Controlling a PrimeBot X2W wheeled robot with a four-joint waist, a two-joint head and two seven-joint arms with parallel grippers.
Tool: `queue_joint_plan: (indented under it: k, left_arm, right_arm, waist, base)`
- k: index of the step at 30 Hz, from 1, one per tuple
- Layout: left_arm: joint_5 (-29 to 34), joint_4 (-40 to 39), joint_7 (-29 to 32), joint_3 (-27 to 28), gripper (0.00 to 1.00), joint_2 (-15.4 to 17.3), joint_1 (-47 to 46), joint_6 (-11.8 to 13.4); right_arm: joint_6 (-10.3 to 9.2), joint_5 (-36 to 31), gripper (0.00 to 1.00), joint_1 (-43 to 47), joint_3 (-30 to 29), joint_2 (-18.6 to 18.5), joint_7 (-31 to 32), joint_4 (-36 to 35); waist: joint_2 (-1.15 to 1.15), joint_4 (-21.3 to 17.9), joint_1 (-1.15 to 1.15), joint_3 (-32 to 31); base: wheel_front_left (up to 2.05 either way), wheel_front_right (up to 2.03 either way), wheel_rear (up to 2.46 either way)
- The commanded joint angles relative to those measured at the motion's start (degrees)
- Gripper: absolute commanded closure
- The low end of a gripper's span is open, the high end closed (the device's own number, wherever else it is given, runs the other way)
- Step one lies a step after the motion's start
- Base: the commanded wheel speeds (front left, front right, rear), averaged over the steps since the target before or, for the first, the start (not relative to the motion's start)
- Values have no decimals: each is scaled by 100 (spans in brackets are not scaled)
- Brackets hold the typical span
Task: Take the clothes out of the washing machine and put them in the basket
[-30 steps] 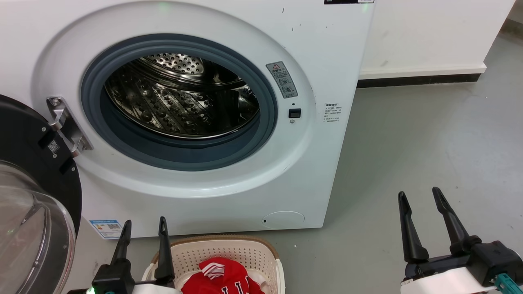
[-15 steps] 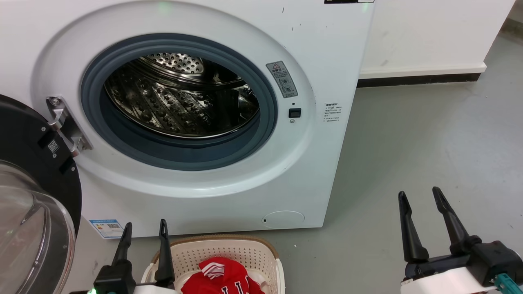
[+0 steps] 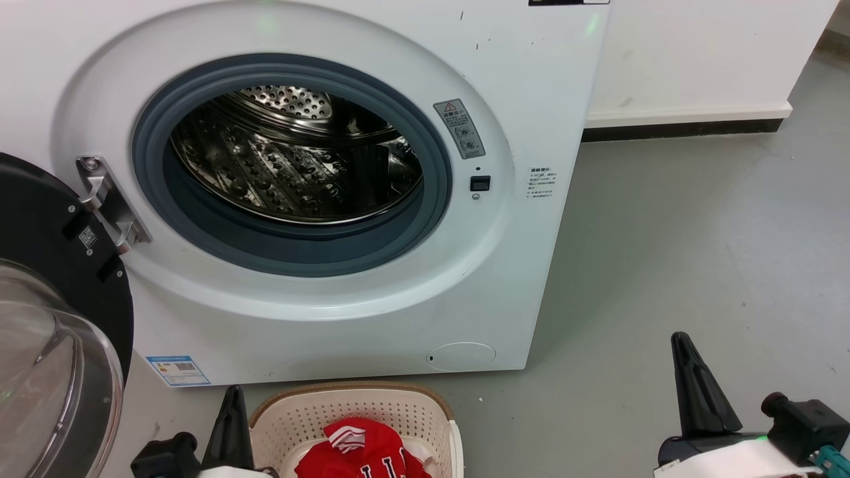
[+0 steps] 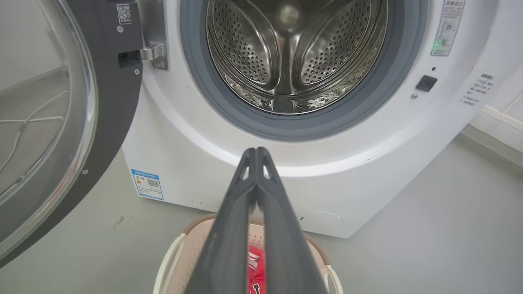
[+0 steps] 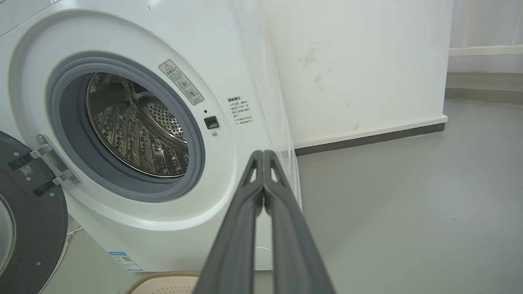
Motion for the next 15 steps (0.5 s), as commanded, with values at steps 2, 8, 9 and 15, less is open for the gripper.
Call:
queue_joint_plan:
  k: [2, 8, 9, 15]
  left_arm:
    - [-368, -45, 79, 51, 100, 2, -187, -74]
    - [-998, 5, 229, 105, 100, 2, -281, -154]
    - [-1099, 13, 253, 114, 100, 2, -298, -167]
    - [-1678, 62, 395, 168, 100, 2, -388, -243]
  right_arm:
    - [-1, 411, 100, -206, -18, -48, 55, -25]
    - [-1, 1078, 100, -300, -38, -83, 174, 80]
    - [-1, 1185, 100, -315, -41, -88, 193, 96]
    - [-1, 1791, 100, -392, -67, -115, 309, 191]
  waist:
    - [0, 7, 0, 1]
    - [0, 24, 0, 5]
    - [0, 27, 0, 6]
    - [0, 44, 0, 9]
  base:
    - [0, 0, 0]
    - [0, 0, 0]
    - [0, 0, 0]
    - [0, 0, 0]
